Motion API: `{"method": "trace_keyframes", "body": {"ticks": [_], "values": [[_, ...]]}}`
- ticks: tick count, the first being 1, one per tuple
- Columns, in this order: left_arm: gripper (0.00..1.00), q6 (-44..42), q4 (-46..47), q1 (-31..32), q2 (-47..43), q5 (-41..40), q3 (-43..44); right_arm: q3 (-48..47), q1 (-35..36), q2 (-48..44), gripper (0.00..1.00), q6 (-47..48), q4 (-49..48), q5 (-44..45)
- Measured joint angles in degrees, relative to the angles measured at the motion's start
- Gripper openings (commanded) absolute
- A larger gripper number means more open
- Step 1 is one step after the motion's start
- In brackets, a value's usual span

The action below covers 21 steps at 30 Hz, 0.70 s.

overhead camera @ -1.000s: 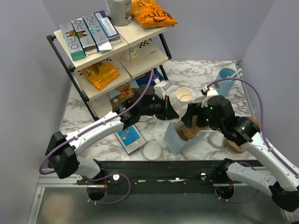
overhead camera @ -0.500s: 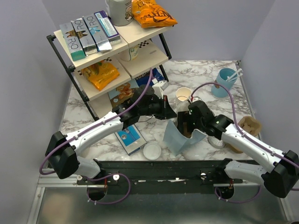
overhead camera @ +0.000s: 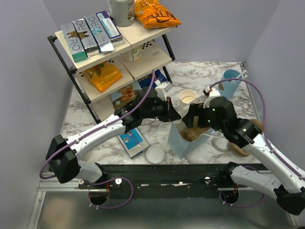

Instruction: Pack the takeout coffee

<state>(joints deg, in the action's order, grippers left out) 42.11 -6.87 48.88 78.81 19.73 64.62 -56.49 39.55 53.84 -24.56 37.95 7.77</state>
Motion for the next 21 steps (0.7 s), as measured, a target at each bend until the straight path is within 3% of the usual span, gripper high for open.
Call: {"method": "trace_keyframes", "body": {"ticks": [14, 21], "values": [[0.00, 0.9, -0.1, 0.4, -0.9, -3.1, -1.2, -8.7, 0.0, -13.9, 1.00, -5.6, 0.2, 6.6], [0.00, 0.8, -1.1, 1.6, -2.2, -6.8, -1.2, -16.9, 0.0, -12.8, 1.00, -10.5, 12.3, 16.9]]}}
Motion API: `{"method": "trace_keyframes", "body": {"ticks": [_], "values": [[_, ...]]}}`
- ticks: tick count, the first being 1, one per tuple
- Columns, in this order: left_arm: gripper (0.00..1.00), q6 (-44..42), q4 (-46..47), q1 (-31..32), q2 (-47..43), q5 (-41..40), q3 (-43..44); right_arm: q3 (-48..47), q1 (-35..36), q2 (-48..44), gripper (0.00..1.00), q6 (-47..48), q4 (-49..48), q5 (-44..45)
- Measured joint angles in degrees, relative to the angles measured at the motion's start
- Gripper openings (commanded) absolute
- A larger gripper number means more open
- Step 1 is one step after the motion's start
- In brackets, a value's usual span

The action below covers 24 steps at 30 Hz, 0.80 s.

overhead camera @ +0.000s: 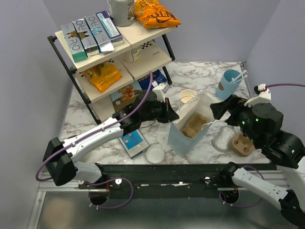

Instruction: Pack the takeout coffee

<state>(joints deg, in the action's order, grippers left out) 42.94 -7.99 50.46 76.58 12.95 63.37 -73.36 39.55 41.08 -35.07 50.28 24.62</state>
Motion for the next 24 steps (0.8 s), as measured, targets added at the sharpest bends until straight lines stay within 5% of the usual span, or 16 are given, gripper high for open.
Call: {"method": "trace_keyframes", "body": {"ticks": [9, 14, 24], "values": [[0.00, -1.8, -1.7, 4.0, -2.2, -6.2, -0.1, 1.3, 0.0, 7.8, 1.00, -5.5, 9.5, 4.3], [0.00, -2.6, -2.2, 5.9, -2.5, -10.1, 0.0, 7.0, 0.0, 8.3, 0.89, -8.2, 10.7, 4.2], [0.00, -3.8, -4.1, 9.2, -4.3, -16.1, 0.0, 12.6, 0.0, 7.6, 0.15, -11.2, 8.9, 1.9]]}}
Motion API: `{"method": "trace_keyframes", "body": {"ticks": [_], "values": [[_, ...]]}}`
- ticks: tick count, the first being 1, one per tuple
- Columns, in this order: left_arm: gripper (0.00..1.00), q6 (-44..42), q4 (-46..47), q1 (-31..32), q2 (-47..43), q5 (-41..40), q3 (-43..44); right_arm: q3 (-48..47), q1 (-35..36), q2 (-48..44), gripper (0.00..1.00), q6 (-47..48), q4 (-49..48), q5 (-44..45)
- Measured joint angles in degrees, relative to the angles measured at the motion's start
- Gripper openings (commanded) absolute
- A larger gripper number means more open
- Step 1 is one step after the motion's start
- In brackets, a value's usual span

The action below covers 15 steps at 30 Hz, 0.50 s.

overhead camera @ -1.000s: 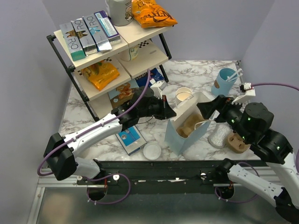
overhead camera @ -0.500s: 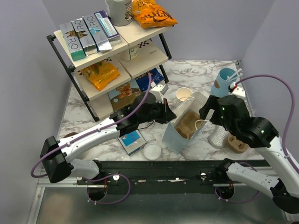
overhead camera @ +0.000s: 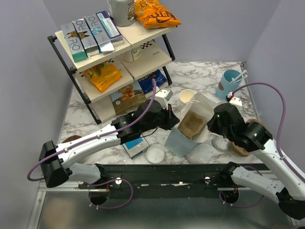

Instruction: Pack the takeout coffee

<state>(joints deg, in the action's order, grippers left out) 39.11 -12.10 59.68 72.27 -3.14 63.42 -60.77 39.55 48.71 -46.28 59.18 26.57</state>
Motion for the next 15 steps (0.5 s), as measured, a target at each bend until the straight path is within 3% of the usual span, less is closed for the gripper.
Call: {"method": "trace_keyframes", "body": {"ticks": [1, 2, 5, 7, 9, 10, 15], "values": [[0.00, -0.2, 0.1, 0.1, 0.0, 0.0, 0.0, 0.1, 0.0, -0.3, 0.08, 0.1, -0.3, -0.1], [0.12, -0.4, 0.2, 0.1, 0.0, 0.1, 0.0, 0.1, 0.0, -0.7, 0.01, 0.3, -0.8, -0.2], [0.48, -1.6, 1.4, 0.2, 0.0, 1.6, -0.2, 0.0, 0.0, -2.2, 0.01, 2.0, -1.8, -0.3], [0.60, -2.6, 3.1, 0.3, -0.3, 4.8, -0.9, -0.2, 0.0, -3.3, 0.01, 3.9, -2.4, -0.3], [0.92, -3.0, 5.2, 0.5, -1.1, 8.3, -2.3, -1.1, 0.0, -4.4, 0.01, 6.6, -2.7, -0.3], [0.99, -3.3, 6.2, 0.5, -1.7, 10.6, -3.2, -1.5, 0.0, -4.9, 0.01, 8.2, -2.9, -0.3], [0.99, -4.1, 8.3, 0.5, -3.7, 18.2, -4.8, -3.4, 0.0, -6.8, 0.01, 14.6, -4.5, -0.3]]}}
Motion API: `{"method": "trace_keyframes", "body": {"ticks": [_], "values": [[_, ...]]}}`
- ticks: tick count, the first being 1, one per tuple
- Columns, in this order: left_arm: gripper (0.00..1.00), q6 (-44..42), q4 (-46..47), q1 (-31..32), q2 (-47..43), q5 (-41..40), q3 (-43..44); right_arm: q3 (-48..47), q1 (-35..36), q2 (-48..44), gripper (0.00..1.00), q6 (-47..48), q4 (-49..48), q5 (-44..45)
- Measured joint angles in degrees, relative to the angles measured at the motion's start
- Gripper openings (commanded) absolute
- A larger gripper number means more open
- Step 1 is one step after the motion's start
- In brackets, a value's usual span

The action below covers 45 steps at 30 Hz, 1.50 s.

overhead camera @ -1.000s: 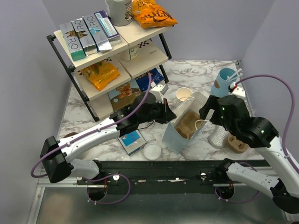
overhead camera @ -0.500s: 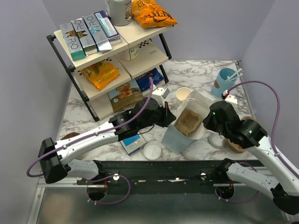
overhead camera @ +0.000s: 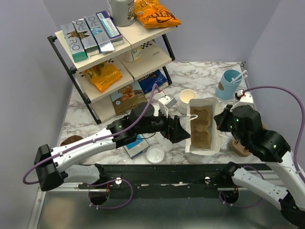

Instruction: Pack the takeout coffee

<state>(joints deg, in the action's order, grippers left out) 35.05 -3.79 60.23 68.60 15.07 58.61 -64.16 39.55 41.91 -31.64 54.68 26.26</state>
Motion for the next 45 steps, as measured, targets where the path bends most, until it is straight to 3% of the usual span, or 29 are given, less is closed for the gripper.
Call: {"method": "trace_keyframes", "body": {"ticks": [14, 20, 35, 39, 45], "values": [[0.99, -1.4, -2.3, 0.1, -6.1, 2.1, -0.1, -1.1, 0.0, 0.0, 0.01, 11.5, -4.1, -0.7], [0.99, -4.7, -12.5, 0.2, -6.5, -3.1, 6.8, -4.2, 0.0, 2.3, 0.01, 16.1, -1.8, -7.1], [0.99, -9.6, -24.7, 0.2, -5.7, -10.3, 17.0, -7.8, 0.0, 6.2, 0.01, 28.6, 4.0, -22.4], [0.99, -11.5, -24.9, 0.2, -6.0, -5.2, 16.9, -7.8, 0.0, 7.6, 0.01, 29.4, 3.9, -21.5], [0.99, -14.1, -20.9, 0.2, -10.2, 10.0, 8.7, -7.8, 0.0, 9.5, 0.01, 30.9, 3.7, -19.6]]}}
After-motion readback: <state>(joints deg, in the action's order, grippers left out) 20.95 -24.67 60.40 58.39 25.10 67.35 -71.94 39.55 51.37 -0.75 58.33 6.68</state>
